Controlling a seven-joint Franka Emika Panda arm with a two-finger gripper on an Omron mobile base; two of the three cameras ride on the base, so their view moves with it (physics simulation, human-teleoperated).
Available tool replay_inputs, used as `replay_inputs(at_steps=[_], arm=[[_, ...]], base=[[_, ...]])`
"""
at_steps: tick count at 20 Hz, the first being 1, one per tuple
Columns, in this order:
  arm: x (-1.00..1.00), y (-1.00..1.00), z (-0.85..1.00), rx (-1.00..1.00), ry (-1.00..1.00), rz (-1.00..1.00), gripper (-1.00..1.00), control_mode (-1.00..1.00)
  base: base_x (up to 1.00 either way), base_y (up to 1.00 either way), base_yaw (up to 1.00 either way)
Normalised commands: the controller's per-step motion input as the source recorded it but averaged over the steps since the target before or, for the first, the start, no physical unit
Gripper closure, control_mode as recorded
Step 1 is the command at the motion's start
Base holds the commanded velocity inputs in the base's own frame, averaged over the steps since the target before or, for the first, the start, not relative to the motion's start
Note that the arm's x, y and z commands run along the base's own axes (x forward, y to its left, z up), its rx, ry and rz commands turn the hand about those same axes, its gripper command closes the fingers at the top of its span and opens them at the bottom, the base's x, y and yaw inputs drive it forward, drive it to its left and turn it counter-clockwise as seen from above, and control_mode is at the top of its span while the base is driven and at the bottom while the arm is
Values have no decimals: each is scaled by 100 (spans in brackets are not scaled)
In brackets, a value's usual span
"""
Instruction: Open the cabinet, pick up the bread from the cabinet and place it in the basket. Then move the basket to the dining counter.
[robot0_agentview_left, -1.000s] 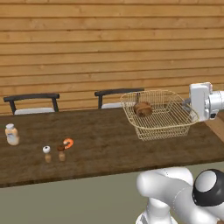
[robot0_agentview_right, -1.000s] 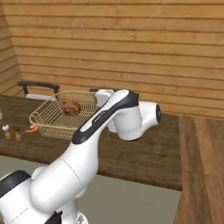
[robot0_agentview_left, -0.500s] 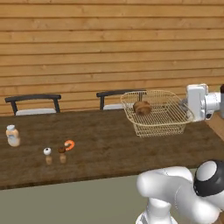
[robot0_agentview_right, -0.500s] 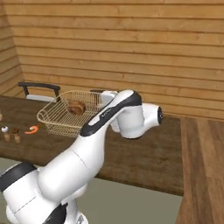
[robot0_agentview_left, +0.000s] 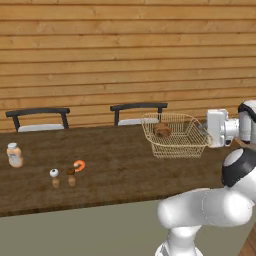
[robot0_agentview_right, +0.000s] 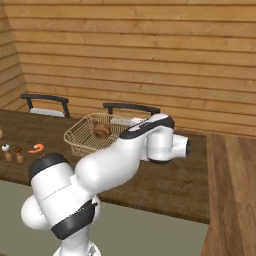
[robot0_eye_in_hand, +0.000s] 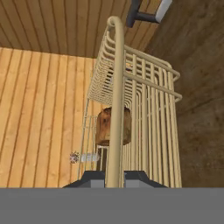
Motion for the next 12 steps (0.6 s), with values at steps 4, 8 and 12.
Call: replay_inputs(at_steps=[4,8,12], arm=[[55,-1,-77,0,7,0,100,-100],[44,0,-60,-1,12,0,100,-100],[51,0,-59,-2,3,0,100,-100]], base=[[0,0,0],[0,0,0],[0,0,0]])
